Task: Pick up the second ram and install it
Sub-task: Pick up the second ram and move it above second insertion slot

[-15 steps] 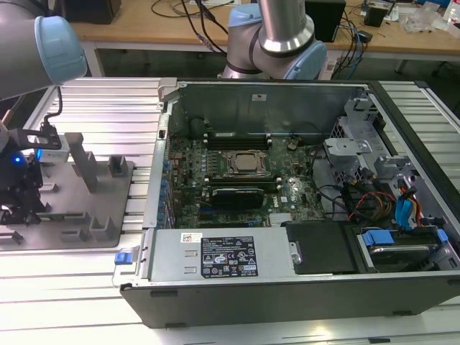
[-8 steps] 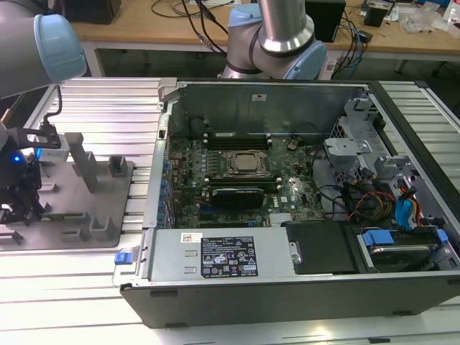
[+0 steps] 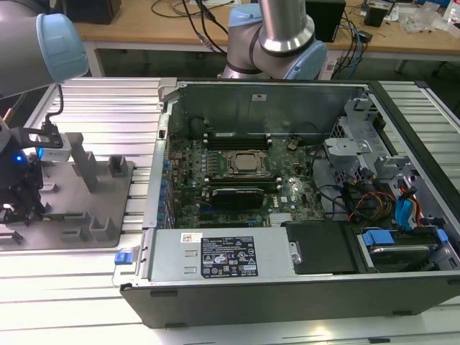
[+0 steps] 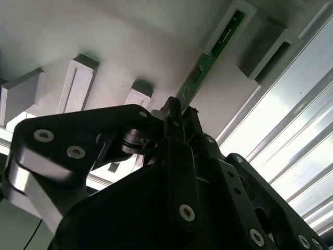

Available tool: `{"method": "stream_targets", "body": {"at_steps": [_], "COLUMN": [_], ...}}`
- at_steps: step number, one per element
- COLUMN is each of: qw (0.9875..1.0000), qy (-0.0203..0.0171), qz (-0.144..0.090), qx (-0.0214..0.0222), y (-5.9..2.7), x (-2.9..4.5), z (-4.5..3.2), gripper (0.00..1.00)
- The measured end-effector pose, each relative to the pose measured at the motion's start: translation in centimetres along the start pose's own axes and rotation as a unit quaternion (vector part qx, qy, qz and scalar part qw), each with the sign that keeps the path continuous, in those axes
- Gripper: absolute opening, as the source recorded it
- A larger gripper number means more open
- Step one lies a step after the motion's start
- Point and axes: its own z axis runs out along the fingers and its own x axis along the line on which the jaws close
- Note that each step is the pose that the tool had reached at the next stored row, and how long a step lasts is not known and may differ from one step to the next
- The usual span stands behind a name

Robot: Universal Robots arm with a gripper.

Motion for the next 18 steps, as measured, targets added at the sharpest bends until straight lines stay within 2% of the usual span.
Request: {"method": "stream_targets", "body": {"at_steps": [2, 3, 4, 8, 10, 14, 18], "qw": [1.0, 1.0, 1.0, 1.0, 0.9998, 0.9998, 0.9998], "qy": [0.0, 0.0, 0.0, 0.0001, 0.0009, 0.0009, 0.0009], "qz": [0.0, 0.0, 0.0, -0.001, -0.018, -0.018, -0.018], "qx": [0.0, -0.0001, 0.0, -0.0001, -0.0006, -0.0005, -0.0005], "y": [0.0, 0.0, 0.0, 0.0, 0.0, 0.0, 0.05], "x": [0.0, 0.0, 0.0, 0.0, 0.01, 0.01, -0.02], "z": [-0.01, -0.02, -0.02, -0.03, -0.03, -0.05, -1.26], "gripper": [0.18, 0.11, 0.09, 0.09, 0.09, 0.09, 0.09]}}
